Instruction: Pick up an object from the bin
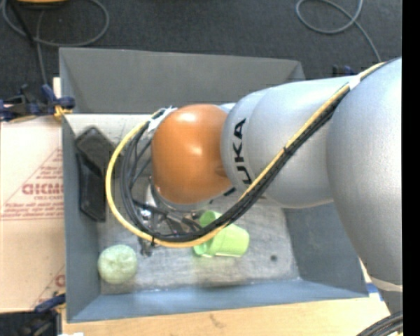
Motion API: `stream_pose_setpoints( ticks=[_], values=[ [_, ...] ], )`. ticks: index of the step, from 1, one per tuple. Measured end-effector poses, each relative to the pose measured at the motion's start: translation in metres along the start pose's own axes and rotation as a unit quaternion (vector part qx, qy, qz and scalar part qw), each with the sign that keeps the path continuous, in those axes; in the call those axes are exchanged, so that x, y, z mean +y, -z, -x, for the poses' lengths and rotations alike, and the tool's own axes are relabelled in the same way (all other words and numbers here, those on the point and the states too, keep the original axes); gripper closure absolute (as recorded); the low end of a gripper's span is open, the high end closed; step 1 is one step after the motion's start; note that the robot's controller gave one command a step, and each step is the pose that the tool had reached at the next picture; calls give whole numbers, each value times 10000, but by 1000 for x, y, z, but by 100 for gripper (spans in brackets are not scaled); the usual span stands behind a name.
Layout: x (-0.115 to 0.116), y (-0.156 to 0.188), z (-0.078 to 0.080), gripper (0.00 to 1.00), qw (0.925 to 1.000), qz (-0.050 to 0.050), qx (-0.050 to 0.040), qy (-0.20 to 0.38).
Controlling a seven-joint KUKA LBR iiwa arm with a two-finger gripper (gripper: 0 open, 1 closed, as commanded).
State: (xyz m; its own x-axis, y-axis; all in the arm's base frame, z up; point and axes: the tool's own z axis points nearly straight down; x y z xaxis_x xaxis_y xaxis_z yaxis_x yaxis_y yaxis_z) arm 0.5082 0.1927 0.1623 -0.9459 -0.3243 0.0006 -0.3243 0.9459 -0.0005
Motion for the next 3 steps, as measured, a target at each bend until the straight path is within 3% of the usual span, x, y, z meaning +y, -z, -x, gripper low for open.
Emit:
stream_pose_setpoints(
  ticks=[1,2,3],
  values=[
    [1,5,29,100,9972,-3,-33,749],
    [-3,-1,36,100,9984,9,-27,-572],
    [4,-25,6,0,9983,0,-15,580]
  ],
)
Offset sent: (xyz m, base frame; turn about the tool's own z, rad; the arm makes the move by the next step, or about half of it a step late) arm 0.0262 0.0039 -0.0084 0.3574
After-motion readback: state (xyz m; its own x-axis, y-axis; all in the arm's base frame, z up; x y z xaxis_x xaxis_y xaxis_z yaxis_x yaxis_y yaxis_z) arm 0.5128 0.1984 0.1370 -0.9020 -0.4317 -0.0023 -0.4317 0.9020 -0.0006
